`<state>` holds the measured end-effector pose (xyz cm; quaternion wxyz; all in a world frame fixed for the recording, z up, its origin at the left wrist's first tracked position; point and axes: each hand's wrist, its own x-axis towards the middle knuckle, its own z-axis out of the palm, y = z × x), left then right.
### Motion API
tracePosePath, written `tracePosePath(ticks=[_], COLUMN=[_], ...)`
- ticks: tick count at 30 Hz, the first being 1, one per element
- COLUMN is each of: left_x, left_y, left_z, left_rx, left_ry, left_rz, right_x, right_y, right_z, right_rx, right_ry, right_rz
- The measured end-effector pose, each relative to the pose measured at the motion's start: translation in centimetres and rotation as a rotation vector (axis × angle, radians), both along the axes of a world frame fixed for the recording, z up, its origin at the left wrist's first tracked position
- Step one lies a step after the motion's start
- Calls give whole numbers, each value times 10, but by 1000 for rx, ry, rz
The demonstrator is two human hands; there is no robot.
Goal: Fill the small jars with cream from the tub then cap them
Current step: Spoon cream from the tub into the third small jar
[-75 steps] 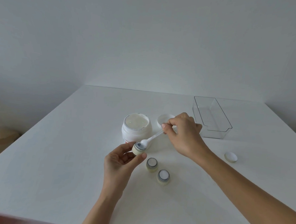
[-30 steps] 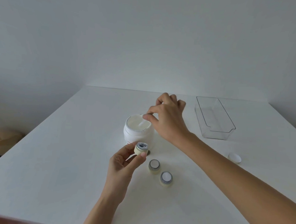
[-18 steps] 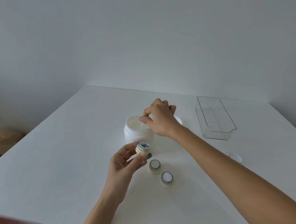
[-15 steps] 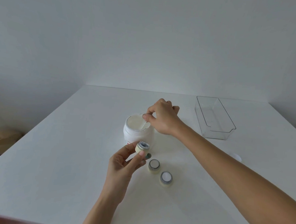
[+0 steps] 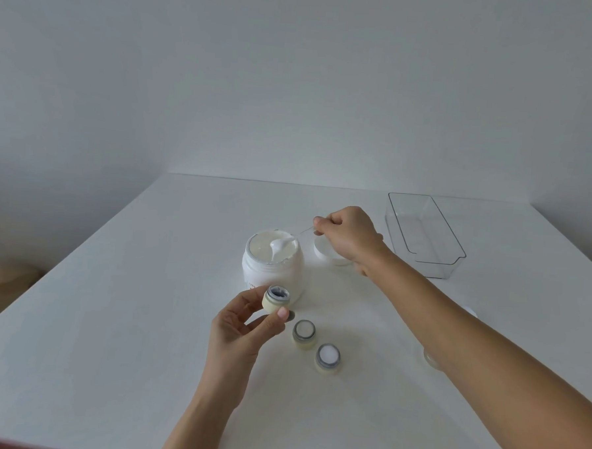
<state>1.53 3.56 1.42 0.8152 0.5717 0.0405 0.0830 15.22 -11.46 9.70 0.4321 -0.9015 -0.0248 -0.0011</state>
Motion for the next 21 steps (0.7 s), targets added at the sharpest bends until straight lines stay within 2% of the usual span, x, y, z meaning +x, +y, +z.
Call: tracePosePath(ticks=[5, 9, 13, 21], left_x=[1, 1, 1, 0], left_y=[0, 1, 1, 1], left_z=[-1, 0, -1, 1], left_rx=[0, -9, -19, -21], left_ry=[0, -6, -18, -27], left_rz=[0, 9, 4, -6], right_x=[-7, -19, -38, -57], right_y=[-8, -15, -18, -17], right_z=[1, -1, -10, -19], right_rx=[177, 223, 186, -75], right_ry=[69, 100, 71, -84], right_rz=[-1, 29, 39, 10])
